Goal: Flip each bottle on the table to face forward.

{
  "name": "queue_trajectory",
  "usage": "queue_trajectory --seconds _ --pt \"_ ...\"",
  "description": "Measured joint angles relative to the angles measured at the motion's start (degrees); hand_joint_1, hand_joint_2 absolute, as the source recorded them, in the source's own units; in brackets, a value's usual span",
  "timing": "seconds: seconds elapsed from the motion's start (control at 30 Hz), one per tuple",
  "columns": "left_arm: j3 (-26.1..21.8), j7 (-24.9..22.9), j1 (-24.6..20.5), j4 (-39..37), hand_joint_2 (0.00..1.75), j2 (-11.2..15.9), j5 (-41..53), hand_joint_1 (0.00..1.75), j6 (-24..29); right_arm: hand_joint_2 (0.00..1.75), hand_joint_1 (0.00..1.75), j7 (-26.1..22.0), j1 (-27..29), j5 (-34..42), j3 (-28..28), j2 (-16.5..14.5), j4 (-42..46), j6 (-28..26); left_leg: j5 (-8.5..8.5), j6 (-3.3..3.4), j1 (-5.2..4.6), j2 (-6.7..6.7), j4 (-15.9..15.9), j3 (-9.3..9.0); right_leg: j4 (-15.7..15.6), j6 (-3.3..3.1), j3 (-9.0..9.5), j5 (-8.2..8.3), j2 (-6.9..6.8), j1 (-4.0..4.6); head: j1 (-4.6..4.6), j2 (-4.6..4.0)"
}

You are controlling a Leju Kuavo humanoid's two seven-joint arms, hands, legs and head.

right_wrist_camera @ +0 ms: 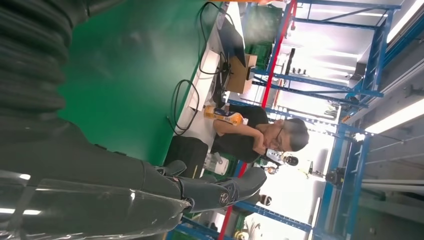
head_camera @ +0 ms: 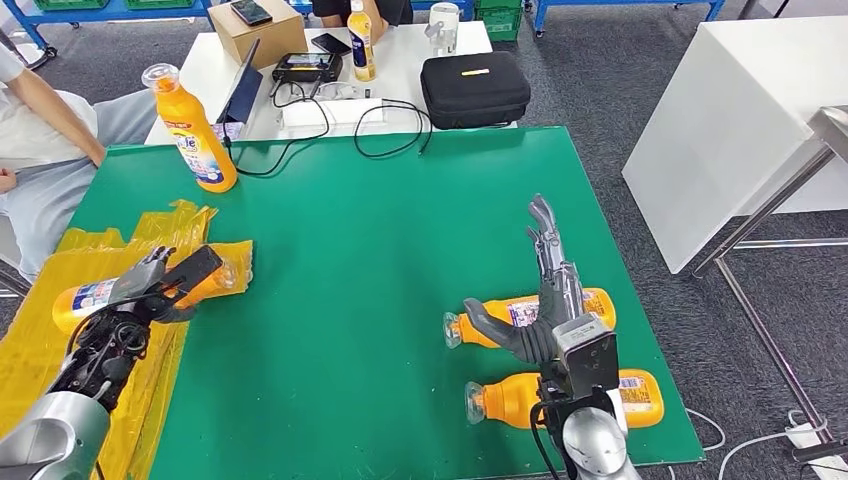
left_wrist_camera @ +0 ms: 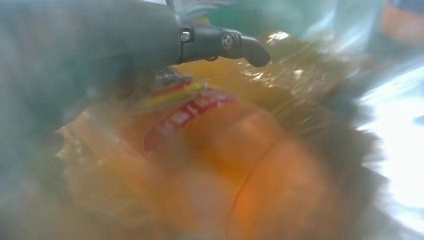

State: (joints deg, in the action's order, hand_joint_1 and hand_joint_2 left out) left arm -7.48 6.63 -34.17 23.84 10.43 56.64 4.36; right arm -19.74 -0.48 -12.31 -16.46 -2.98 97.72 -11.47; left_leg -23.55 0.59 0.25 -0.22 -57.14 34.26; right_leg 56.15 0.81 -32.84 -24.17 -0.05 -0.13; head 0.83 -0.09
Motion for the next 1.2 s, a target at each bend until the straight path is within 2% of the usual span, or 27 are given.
queue_trajectory --seconds 0.23,0.5,1.2 --pt "-1.11 4.84 2.22 2.73 1.75 -1.63 -6.81 0.0 6.26 1.75 0.0 0.3 -0.01 0.4 -0.14 0.0 -0.74 -0.72 0.0 0.0 -0.02 -0.01 -0.02 0.08 -0.01 0.0 -0.06 0.0 -0.03 -0.03 -0.02 0.0" --pt "-0.83 5.66 5.11 6.44 1.75 -3.71 -8.78 0.0 14.64 1.75 0.0 0.75 0.07 0.48 -0.26 -0.03 -1.58 -1.57 0.0 0.01 -0.01 0.01 -0.04 0.21 -0.01 0.01 -0.23 0.0 0.0 -0.03 -0.02 0.0" --pt "2.07 7.74 8.99 13.55 1.75 -6.97 -12.64 0.0 18.77 1.75 0.0 1.37 0.17 -0.57 -0.26 -0.51 -1.93 -2.02 -0.01 0.01 -0.01 0.02 -0.05 0.48 -0.01 0.01 -0.5 0.0 0.01 -0.02 -0.02 0.0"
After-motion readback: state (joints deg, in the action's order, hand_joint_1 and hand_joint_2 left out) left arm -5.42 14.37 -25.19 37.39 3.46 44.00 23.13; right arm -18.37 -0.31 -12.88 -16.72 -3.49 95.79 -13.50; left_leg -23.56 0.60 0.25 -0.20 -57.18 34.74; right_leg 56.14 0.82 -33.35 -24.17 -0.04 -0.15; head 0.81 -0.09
